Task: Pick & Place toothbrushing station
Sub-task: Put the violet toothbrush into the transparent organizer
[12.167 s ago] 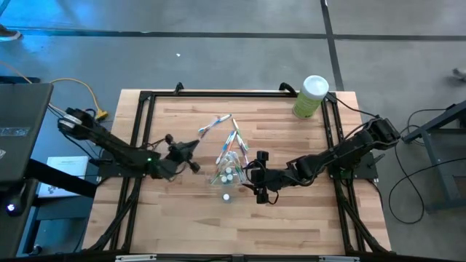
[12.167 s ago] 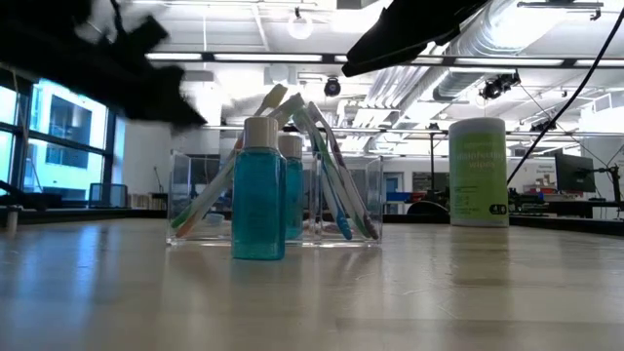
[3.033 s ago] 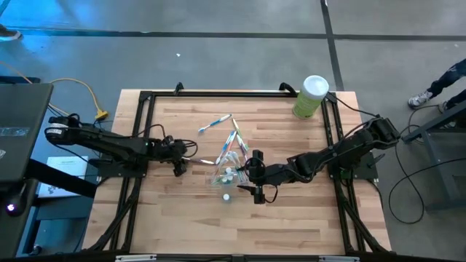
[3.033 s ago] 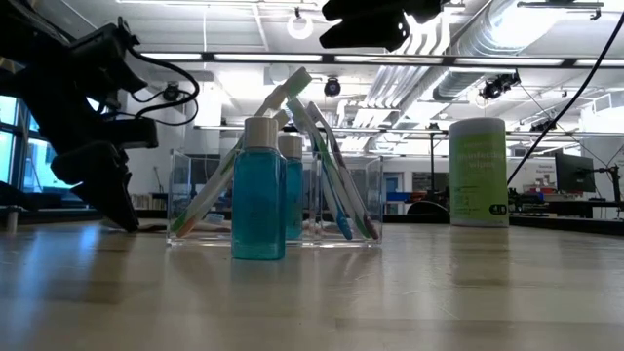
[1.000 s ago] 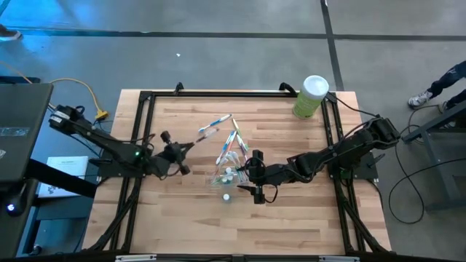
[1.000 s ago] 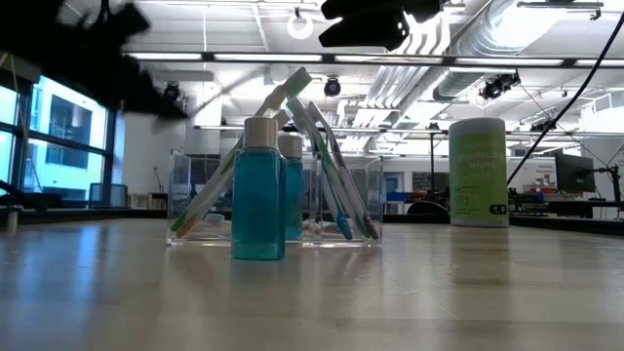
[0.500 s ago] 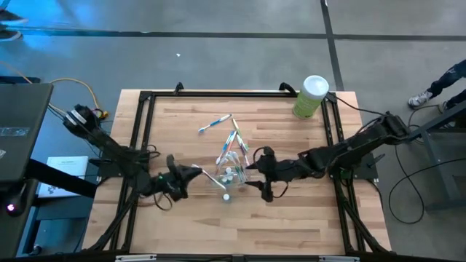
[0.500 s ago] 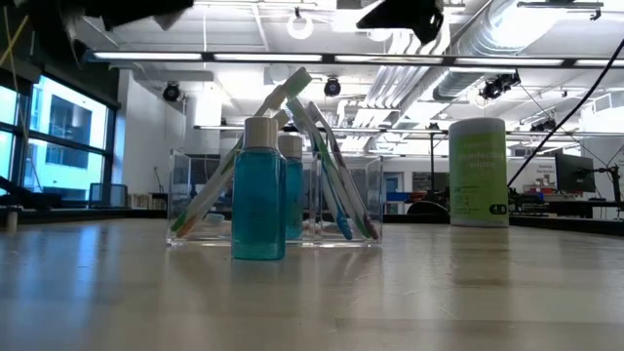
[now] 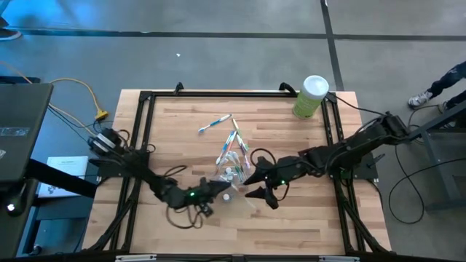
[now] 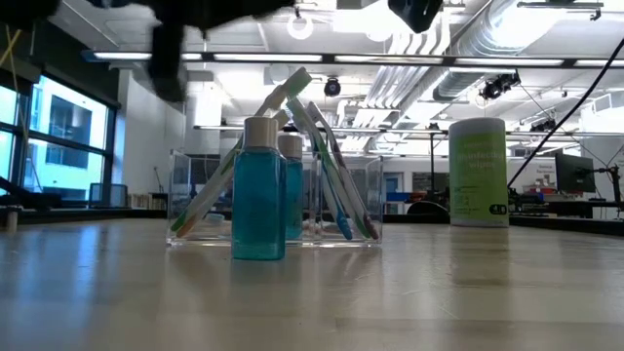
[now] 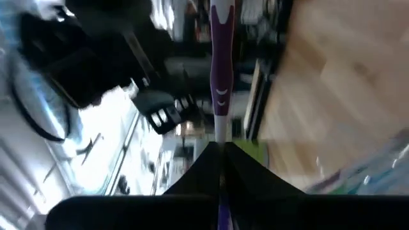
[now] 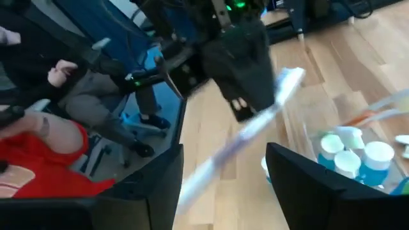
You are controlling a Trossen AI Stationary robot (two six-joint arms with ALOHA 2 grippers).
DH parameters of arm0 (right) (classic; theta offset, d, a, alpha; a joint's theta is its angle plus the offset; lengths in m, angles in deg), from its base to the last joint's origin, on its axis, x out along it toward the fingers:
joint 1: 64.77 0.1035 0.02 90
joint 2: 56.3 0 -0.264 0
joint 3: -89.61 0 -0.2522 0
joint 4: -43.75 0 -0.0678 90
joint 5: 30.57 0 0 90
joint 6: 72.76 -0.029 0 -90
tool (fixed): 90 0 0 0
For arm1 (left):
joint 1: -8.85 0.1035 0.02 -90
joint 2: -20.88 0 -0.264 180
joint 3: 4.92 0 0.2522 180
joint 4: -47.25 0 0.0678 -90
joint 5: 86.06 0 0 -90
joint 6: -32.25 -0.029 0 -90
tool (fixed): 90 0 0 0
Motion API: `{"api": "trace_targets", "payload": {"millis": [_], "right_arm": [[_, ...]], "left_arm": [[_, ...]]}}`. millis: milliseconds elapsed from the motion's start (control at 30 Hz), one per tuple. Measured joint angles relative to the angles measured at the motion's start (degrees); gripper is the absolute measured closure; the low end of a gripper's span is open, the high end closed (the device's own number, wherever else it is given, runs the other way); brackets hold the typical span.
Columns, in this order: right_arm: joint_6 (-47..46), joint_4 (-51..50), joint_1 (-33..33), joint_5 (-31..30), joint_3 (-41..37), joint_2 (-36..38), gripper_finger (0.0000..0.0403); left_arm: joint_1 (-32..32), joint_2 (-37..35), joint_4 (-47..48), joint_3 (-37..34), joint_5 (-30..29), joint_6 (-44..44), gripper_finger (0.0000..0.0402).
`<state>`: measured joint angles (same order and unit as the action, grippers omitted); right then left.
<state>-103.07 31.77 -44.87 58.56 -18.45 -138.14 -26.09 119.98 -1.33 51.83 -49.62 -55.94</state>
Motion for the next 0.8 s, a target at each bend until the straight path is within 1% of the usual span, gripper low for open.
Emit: {"api": "trace_targets", "payload": {"millis": [100,200,333,467,667,800], "right_arm": [[0.0,-0.4,0.8,-2.1,0.0,-0.5,0.0181],[0.1,-1.7,1.6,-3.3,0.0,-1.1,0.0168],[0.4,-3.8,2.6,-6.4,0.0,-1.0,0.0151],[0.9,-5.5,2.7,-9.5,0.0,-1.1,0.0146],[2.0,-5.7,2.7,-9.7,0.0,-1.1,0.0151],[2.0,-4.5,2.7,-9.7,0.0,-2.7,0.0154]], "left_arm": [[2.3,2.4,0.1,2.9,-0.8,0.4,0.0399],[3.2,3.2,1.8,4.2,-1.7,0.6,0.0399],[2.3,3.5,2.5,5.5,-0.7,0.9,0.0399],[1.3,3.4,4.0,6.8,-0.5,1.0,0.0399],[1.2,3.4,6.4,8.0,-0.3,1.1,0.0399],[1.6,3.4,7.3,8.4,-0.2,1.2,0.0399]]}}
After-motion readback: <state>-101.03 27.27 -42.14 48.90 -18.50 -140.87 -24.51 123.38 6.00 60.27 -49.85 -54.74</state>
